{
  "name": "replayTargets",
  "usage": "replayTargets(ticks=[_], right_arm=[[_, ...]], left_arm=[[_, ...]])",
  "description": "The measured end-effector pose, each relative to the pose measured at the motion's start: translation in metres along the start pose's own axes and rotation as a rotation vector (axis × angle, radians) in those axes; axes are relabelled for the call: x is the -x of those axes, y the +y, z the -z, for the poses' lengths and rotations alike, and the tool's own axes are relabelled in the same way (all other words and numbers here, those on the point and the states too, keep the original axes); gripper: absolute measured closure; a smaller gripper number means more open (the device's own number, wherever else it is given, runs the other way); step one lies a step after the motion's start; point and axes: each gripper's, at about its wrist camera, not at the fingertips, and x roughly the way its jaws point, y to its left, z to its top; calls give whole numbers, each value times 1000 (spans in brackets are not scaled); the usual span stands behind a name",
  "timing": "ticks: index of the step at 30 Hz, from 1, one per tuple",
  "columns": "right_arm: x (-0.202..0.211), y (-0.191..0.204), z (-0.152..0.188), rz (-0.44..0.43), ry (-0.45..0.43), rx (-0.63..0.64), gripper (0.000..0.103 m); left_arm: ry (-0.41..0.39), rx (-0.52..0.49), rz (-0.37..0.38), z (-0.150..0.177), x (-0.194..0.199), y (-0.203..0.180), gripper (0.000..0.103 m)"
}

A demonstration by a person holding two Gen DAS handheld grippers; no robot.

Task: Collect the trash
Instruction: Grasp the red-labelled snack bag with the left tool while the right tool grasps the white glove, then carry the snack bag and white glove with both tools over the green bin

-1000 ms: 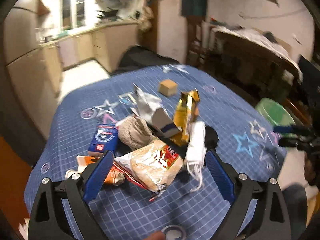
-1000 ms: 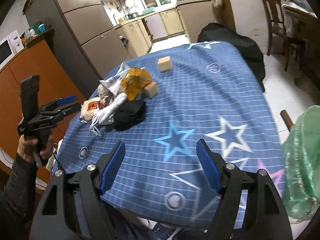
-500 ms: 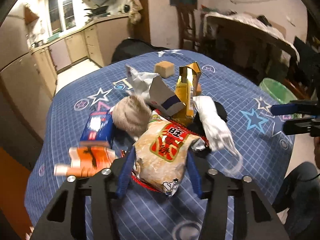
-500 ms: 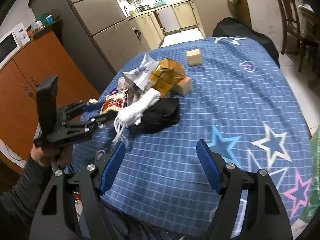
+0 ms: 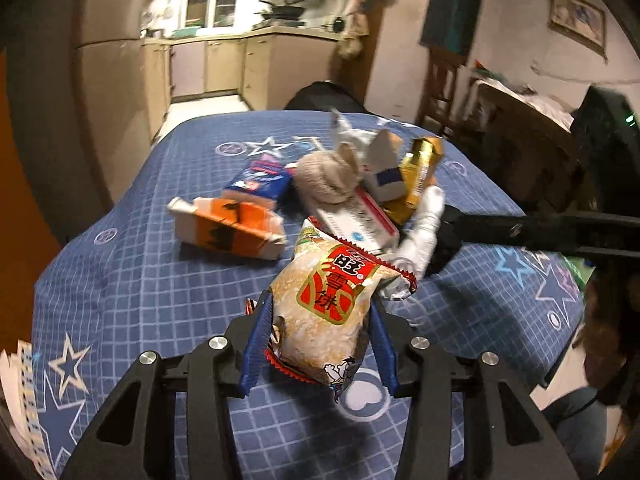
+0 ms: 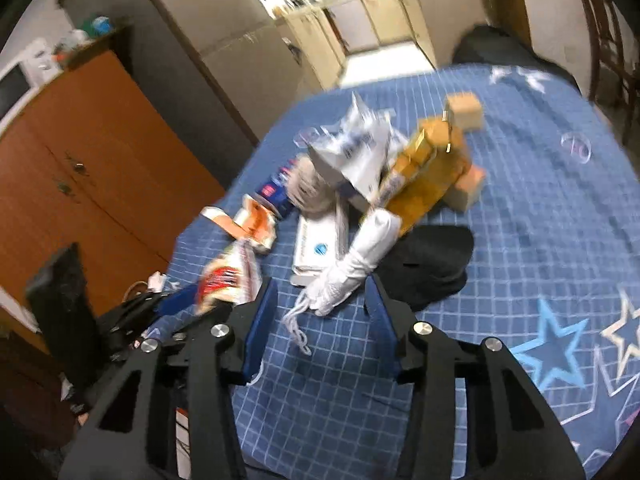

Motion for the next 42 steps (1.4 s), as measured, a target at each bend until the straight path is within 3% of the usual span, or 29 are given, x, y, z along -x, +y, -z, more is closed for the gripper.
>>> replayTargets(ticks=[6,10,11,14,20,28,36,42], right_arm=[[-33,-3,-6,37,32,-45,60],[-37,-2,-9,86,6,-30,71],[-36,-2,-7,99,-3,-19,79],[-29,-4,0,93,-33,-9,81],[16,7,18,105,-150,65,82],[86,9,36,228,-274,185,82],[142,-19,49,312,-347,195,82],[171,-42,49,358,-385,177,81]], left_arm=[[13,5,22,6,-2,-7,56],[16,11,37,10,-5,-16,56],[13,17,41,12,-3,-17,56],[1,33,34,16,0,-19,56],[-53,56,19,12,25,-22,56],[-131,71,13,-17,54,-51,56],[-180,31,27,-51,68,-109,56],[-195,-23,79,-73,64,-167,56]])
